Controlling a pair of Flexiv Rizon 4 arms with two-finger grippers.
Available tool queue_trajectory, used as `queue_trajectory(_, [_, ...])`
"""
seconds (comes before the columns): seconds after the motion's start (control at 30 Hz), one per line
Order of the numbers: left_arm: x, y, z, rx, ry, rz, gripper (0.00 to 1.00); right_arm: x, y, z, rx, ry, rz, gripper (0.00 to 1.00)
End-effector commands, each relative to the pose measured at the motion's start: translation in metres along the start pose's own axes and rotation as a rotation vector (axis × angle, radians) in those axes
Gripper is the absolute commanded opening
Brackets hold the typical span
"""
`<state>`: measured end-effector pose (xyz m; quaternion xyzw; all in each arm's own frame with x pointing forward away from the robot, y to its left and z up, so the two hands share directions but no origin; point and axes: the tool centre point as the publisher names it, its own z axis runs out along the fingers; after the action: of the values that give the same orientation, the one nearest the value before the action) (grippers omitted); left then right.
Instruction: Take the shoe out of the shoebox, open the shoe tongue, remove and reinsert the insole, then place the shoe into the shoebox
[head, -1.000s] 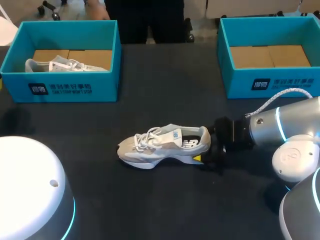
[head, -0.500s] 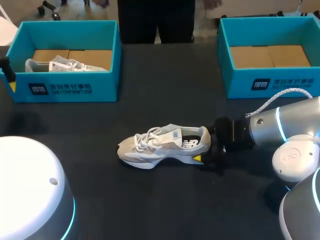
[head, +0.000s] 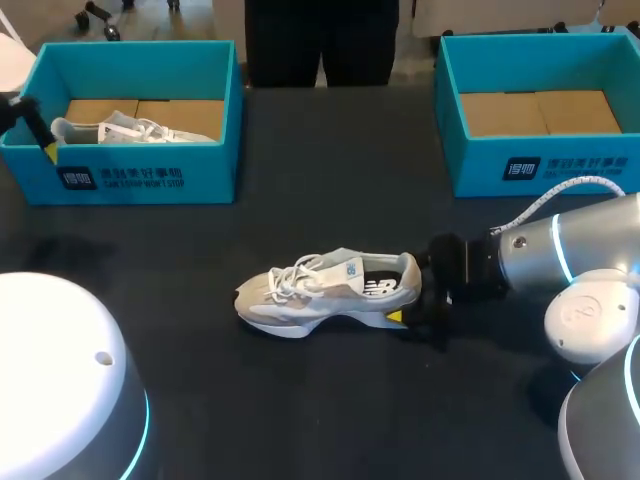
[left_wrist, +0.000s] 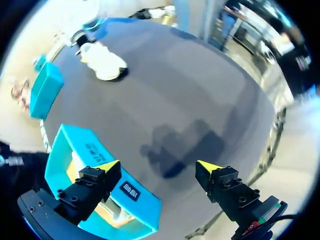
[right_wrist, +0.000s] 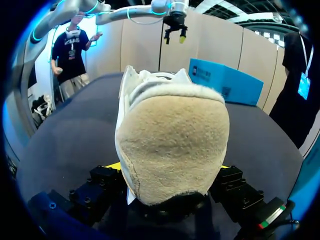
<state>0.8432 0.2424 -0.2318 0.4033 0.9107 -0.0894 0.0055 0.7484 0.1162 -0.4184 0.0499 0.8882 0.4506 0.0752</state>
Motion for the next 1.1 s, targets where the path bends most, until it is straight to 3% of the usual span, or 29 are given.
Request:
queue_trajectory(0.03, [-0.005,-0.010,0.004,0.017,-0.033,-0.253,1.00,0.001,0.001,-0.002,0.002,-0.001,0.000,0.00])
queue_trajectory(0.6, [-0.005,-0.010,0.004,0.017,-0.033,-0.253,1.00,0.001,0.001,-0.002,0.002,-0.001,0.000,0.00])
queue_trajectory(0.9, [-0.031,-0.033,0.012,-0.104,-0.078,-0.827,1.00,0.001,0.001,-0.002,0.002,-0.001,0.000,0.00])
queue_trajectory(0.97, [-0.034,-0.038,0.012,-0.115,-0.108,-0.959,1.00,0.001,0.001,-0.002,0.002,-0.001,0.000,0.00])
queue_trajectory(1.03, [-0.042,-0.043,0.011,-0.090,-0.051,-1.151,1.00,0.001,0.001,-0.002,0.002,-0.001,0.000,0.00])
queue_trajectory(1.1, [-0.045,-0.046,0.011,-0.084,-0.088,-1.254,1.00,0.001,0.001,-0.002,0.002,-0.001,0.000,0.00])
